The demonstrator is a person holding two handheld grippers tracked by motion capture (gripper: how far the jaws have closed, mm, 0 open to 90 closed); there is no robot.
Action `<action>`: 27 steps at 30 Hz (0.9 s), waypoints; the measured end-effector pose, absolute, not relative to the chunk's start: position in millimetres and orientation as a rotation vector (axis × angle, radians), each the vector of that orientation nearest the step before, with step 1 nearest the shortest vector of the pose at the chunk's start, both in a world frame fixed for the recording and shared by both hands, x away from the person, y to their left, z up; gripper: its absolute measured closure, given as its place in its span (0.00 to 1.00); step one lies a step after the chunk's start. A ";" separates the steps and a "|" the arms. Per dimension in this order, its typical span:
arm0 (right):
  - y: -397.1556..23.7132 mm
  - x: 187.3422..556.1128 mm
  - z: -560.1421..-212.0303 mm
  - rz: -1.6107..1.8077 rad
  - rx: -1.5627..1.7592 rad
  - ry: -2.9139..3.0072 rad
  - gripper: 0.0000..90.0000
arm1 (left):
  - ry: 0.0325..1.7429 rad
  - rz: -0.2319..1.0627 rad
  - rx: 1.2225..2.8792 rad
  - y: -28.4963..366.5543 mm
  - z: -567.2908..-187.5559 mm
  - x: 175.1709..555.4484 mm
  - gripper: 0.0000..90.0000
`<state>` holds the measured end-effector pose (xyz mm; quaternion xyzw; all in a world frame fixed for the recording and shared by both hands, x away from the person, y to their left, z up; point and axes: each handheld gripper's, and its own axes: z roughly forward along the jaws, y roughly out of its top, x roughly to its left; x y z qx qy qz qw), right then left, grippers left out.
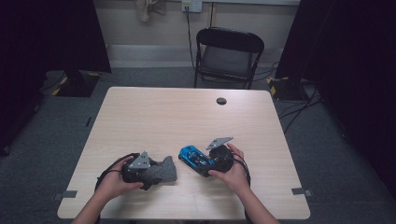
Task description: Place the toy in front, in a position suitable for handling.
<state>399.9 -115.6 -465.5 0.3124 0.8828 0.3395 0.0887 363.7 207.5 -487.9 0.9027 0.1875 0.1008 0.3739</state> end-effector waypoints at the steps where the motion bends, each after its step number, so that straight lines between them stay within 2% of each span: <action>1: -120.5 396.8 -467.8 1.009 0.933 2.632 0.16 | 0.481 0.259 2.312 207.5 -487.9 363.6 0.32; 27: -131.3 378.3 -492.2 1.053 0.917 2.617 0.18 | 0.509 0.247 2.286 207.0 -488.3 363.7 0.31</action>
